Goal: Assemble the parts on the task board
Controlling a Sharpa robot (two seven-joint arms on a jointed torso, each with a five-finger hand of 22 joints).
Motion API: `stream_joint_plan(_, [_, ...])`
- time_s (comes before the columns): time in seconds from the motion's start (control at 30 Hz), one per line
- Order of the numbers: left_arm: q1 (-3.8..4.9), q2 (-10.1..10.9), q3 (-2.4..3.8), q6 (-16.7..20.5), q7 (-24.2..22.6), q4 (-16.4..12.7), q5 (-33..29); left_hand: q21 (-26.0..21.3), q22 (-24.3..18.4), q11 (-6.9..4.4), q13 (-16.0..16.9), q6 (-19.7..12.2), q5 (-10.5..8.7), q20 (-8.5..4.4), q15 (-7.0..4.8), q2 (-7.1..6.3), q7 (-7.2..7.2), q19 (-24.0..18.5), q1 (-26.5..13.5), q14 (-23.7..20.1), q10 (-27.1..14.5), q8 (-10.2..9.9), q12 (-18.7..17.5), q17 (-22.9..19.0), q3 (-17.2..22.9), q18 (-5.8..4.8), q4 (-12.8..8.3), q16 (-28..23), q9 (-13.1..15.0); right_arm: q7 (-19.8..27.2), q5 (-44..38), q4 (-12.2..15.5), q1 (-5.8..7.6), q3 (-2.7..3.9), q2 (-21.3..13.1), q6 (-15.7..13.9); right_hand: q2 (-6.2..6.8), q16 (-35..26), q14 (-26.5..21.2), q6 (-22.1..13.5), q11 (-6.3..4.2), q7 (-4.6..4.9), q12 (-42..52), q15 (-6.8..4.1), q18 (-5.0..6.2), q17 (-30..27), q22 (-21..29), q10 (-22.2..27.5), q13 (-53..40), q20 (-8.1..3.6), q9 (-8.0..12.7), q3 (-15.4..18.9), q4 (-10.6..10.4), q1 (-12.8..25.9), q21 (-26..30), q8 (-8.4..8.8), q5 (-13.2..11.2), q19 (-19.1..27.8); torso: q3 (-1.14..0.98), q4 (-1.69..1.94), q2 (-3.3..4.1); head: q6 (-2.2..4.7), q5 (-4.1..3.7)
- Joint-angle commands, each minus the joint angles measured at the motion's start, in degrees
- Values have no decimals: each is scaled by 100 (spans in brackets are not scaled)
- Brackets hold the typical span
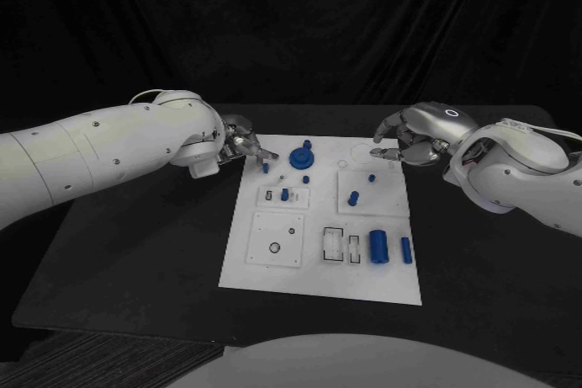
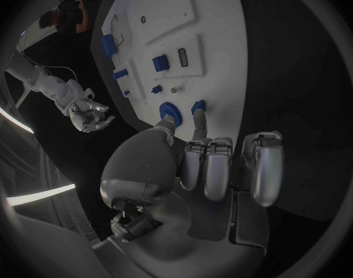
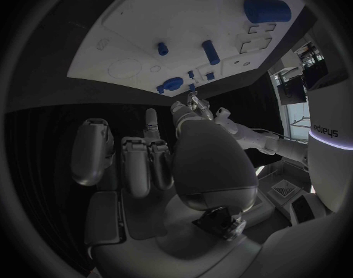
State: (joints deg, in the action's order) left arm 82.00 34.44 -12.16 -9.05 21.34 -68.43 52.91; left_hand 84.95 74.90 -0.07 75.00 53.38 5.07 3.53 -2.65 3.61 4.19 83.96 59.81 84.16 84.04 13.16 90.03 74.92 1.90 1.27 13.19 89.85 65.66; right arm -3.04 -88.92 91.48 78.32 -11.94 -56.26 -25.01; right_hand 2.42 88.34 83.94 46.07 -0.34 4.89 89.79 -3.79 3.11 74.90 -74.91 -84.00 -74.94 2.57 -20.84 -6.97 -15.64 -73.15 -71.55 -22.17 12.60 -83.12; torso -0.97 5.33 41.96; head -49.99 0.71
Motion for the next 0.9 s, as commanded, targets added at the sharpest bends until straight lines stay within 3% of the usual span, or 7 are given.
stream_joint_plan(0.03, [-17, -1, 4, 5, -85, 9, 49, -8, 1264, 38, 1500, 50, 22, 53, 29, -14, -12, 212, 72, 584, 596, 72, -3, 1508, -30, 24, -7, 15, 62, -68, -10, 3, -17, 4, -5, 9, 14, -19, 553, 37, -5, -4, 21, -10, 79, 1337, -988, -600, -1506, -8, -6, 8, 21, -50, 10, -29, 33, 19, 3, -2, -6, -1, 1])
stream_joint_plan(0.37, [-28, 144, 4, 386, -245, -119, 912, 10, 1302, -30, 1500, -111, -27, 5, -29, -16, -90, 245, 70, 584, 596, 827, -3, 1508, -255, 16, 74, 15, 1026, -63, -10, -2, -28, 4, -26, 6, 14, -19, 553, 37, -5, -4, 21, -10, 79, 1337, -988, -600, -1506, -8, -6, 8, 21, -50, 10, -29, 33, 19, 0, -8, -6, -1, 11])
stream_joint_plan(0.47, [-28, 163, 4, 364, -239, -126, 984, 17, 1309, -45, 1500, -108, -30, -6, -42, -21, -107, 254, 79, 584, 596, 966, -3, 1508, -284, 14, 78, 15, 1101, -63, -10, -7, -33, 4, -23, 8, 14, -21, 553, 36, -7, -5, 21, -11, 80, 1335, -987, -600, -1506, -8, -5, 12, 20, -53, 18, -28, 42, 20, -1, -10, -3, -1, 19])
stream_joint_plan(0.7, [-30, 137, 4, 374, -316, -134, 1037, -1, 1303, -47, 1500, -135, -33, -10, -45, -8, -107, 243, 65, 584, 596, 988, -3, 1508, -294, 18, 96, 15, 1093, -59, -10, -15, -45, 4, -17, 9, 14, -21, 553, 36, -7, -5, 21, -11, 80, 1335, -987, -600, -1506, -8, -5, 12, 20, -53, 18, -28, 42, 20, 2, -3, -7, -1, 30])
stream_joint_plan(0.9, [-44, 85, 4, 278, -334, -103, 1048, -19, 1304, -33, 1500, -160, -40, -7, -35, 32, -91, 235, 62, 584, 596, 761, -3, 1508, -337, 21, 166, 15, 878, -60, -10, -18, -51, 4, -11, 10, 12, -25, 552, 37, -7, -5, 21, -12, 80, 1331, -987, -600, -1506, -8, -4, 14, 17, -50, 18, -27, 45, 19, 2, -1, -5, -1, 25])
